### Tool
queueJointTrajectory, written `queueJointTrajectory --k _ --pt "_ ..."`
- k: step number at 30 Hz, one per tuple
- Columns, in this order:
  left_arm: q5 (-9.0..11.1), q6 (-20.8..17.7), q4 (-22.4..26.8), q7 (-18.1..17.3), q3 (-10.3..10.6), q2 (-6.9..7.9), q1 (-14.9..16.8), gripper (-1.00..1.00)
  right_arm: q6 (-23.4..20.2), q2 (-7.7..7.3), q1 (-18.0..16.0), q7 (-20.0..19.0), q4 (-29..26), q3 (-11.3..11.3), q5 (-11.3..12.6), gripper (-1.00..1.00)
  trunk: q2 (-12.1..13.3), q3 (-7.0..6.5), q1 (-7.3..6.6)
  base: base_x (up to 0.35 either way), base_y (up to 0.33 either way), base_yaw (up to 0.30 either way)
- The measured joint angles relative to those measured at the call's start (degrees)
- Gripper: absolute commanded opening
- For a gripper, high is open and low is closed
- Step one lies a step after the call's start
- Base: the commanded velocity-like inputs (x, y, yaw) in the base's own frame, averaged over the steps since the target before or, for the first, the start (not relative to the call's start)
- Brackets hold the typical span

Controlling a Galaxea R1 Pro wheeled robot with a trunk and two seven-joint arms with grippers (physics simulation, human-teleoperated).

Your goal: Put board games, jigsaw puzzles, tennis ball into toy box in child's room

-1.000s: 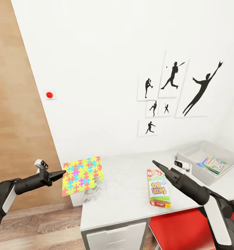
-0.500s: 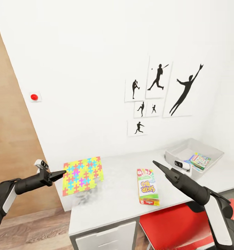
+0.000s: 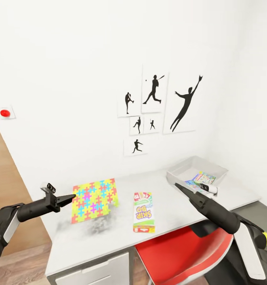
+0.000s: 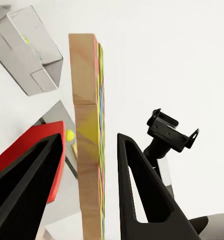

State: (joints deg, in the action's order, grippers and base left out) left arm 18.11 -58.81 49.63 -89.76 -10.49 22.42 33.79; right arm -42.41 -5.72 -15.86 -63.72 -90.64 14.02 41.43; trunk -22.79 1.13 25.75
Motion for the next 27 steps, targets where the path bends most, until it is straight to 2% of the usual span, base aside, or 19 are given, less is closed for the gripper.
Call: queueJointTrajectory --k 15,24,27 --pt "-0.03 0.02 -0.01 0.0 0.01 -0.1 0.0 -1.0 -0.01 -0.01 0.0 0.77 0.09 0.02 -0.05 1.0 0.0 0.0 0.0 0.0 -0.306 0.0" --pt "-0.1 0.07 0.0 0.0 0.01 -0.05 0.0 -1.0 -2.21 -0.13 0.01 12.02 -0.24 0.11 0.12 1.0 0.0 0.0 0.0 0.0 -0.23 0.0" --pt "-0.09 0.08 0.01 -0.01 -0.05 -0.03 0.0 -1.0 -4.0 -0.22 0.0 19.29 -0.3 0.15 0.09 1.0 0.0 0.0 0.0 0.0 -0.134 0.0"
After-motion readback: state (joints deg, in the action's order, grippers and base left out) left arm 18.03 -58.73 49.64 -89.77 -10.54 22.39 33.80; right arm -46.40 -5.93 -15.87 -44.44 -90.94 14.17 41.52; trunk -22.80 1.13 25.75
